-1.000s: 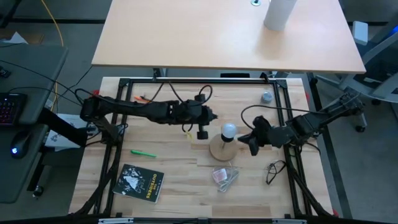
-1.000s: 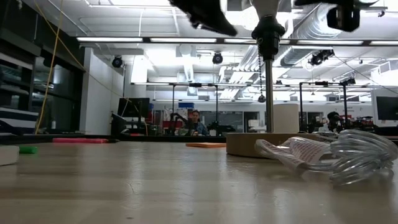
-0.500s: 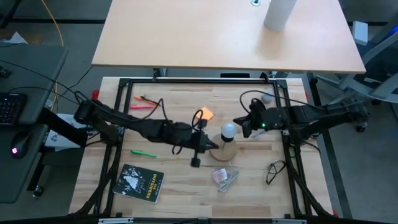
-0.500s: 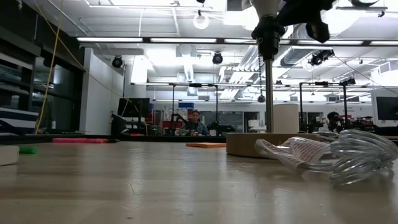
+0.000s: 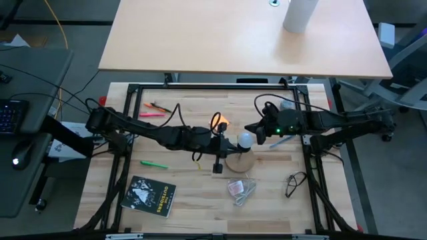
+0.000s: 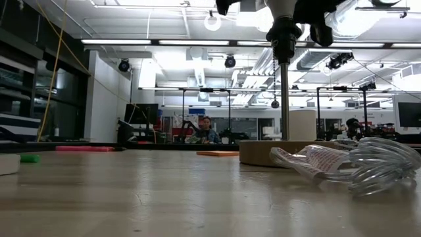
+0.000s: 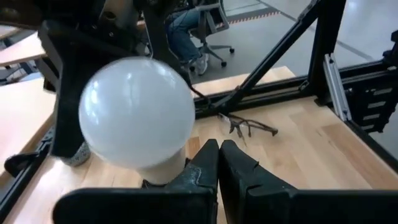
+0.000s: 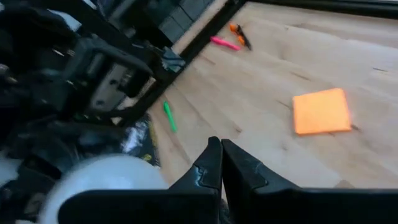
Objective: Screw lightbulb
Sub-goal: Insert the white lightbulb into the lamp
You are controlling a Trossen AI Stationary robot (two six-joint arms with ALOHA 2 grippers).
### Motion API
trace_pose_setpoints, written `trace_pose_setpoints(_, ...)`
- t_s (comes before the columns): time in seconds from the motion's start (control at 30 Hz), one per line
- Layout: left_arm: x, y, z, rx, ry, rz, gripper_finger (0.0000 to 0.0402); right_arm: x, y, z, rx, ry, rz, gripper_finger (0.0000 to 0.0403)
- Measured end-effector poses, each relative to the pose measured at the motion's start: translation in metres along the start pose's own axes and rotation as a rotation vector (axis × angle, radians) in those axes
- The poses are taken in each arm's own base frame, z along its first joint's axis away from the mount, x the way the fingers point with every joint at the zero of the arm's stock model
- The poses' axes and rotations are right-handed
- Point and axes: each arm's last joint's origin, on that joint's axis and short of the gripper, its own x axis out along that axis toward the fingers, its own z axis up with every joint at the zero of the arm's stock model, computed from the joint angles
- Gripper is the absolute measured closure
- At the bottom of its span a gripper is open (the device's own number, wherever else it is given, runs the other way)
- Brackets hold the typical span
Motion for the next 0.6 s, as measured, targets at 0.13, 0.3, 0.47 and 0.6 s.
trace_pose_setpoints(0.13,0.000,0.001,0.001,-0.001,-0.015,0.014,0.0402,0.003,0.005,-0.001,0.018,0.005,0.044,0.0403)
trace_pose_setpoints(0.3,0.001,0.008,0.003,-0.006,-0.039,0.032,0.0402,0.001,0.010,-0.005,0.022,0.002,0.053,0.0403)
trace_pose_setpoints(0.47,0.001,0.014,0.001,0.001,-0.029,0.032,0.0401,-0.002,0.015,-0.011,0.044,0.006,0.054,0.0403)
trace_pose_setpoints(0.6,0.001,0.019,0.000,0.024,-0.024,0.034,0.0401,-0.005,0.018,-0.017,0.042,-0.005,0.043,0.0403)
